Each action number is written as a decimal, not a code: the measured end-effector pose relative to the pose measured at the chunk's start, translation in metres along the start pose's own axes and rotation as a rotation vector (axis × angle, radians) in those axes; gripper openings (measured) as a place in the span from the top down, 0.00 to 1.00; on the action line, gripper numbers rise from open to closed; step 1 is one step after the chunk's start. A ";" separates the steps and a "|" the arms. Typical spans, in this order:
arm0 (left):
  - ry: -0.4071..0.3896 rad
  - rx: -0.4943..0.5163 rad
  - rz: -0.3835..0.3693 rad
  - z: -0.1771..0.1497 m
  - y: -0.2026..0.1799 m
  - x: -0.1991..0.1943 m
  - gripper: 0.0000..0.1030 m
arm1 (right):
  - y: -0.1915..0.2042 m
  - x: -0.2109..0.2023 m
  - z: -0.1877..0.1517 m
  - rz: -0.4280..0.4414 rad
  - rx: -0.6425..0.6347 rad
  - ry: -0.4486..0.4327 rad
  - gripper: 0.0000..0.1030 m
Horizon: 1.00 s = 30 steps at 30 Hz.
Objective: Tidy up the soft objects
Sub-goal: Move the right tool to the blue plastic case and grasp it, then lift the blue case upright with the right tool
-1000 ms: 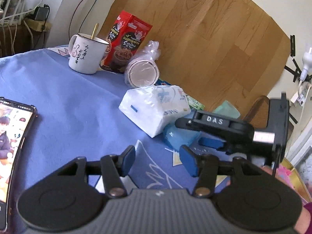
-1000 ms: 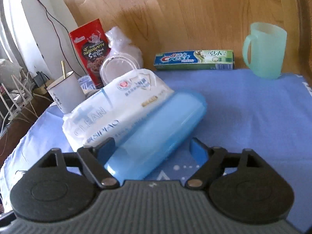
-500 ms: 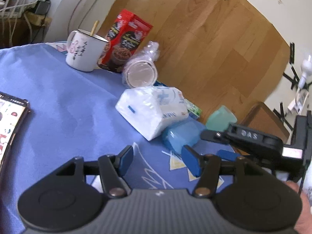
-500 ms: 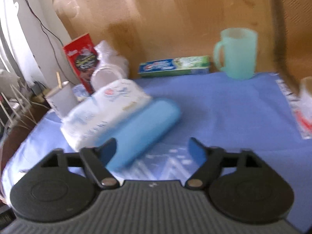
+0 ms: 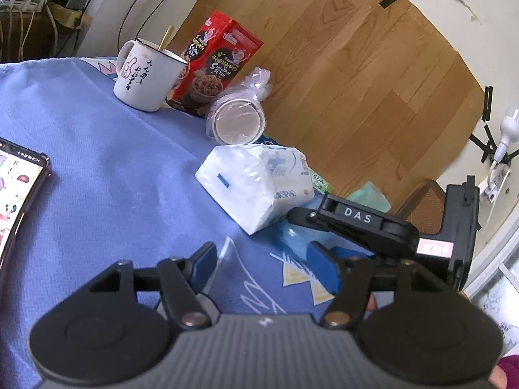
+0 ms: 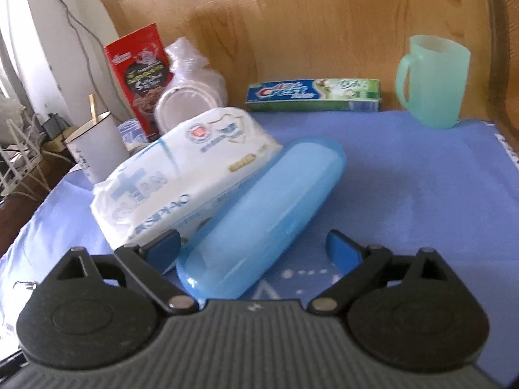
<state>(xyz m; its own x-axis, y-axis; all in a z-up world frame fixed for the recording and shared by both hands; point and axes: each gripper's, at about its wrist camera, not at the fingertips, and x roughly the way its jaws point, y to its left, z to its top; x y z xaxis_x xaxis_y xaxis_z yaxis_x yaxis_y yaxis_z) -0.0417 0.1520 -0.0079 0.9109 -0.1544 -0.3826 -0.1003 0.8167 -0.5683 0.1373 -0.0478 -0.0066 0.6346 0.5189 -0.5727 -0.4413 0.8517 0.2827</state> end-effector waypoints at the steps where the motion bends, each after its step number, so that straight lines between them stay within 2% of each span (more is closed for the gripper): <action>1: 0.000 0.001 0.003 0.000 0.000 0.000 0.39 | 0.000 0.001 0.001 -0.003 0.011 0.006 0.08; 6: 0.009 0.027 0.036 -0.001 -0.005 0.002 0.39 | 0.014 0.007 -0.002 -0.002 -0.035 0.021 0.09; 8: 0.023 0.034 0.050 -0.001 -0.006 0.004 0.39 | 0.014 0.007 -0.005 -0.013 -0.074 0.009 0.13; 9: 0.028 0.036 0.055 -0.001 -0.006 0.005 0.39 | 0.013 0.006 -0.006 -0.025 -0.093 0.002 0.25; 10: 0.030 0.039 0.060 -0.002 -0.006 0.006 0.39 | 0.010 0.004 -0.006 -0.042 -0.108 -0.006 0.41; 11: 0.033 0.044 0.067 -0.002 -0.007 0.006 0.39 | 0.006 0.002 -0.006 -0.053 -0.113 -0.010 0.47; 16: 0.041 0.090 0.108 -0.004 -0.015 0.010 0.38 | -0.017 -0.006 -0.004 -0.055 -0.094 -0.014 0.58; 18: 0.045 0.103 0.118 -0.004 -0.017 0.010 0.38 | -0.022 -0.010 -0.005 -0.059 -0.088 -0.022 0.60; 24: 0.051 0.131 0.138 -0.006 -0.021 0.011 0.38 | -0.035 -0.022 -0.016 -0.058 -0.101 -0.065 0.58; 26: 0.052 0.135 0.142 -0.006 -0.022 0.012 0.38 | -0.038 -0.025 -0.018 -0.049 -0.087 -0.077 0.55; 30: 0.052 0.138 0.143 -0.007 -0.023 0.012 0.38 | -0.045 -0.031 -0.019 -0.037 -0.048 -0.086 0.43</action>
<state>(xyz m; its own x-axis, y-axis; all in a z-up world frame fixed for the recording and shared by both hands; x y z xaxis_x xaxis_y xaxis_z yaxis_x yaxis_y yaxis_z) -0.0314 0.1281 -0.0042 0.8689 -0.0571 -0.4917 -0.1680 0.9003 -0.4015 0.1250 -0.1033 -0.0164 0.7023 0.4929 -0.5136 -0.4447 0.8672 0.2242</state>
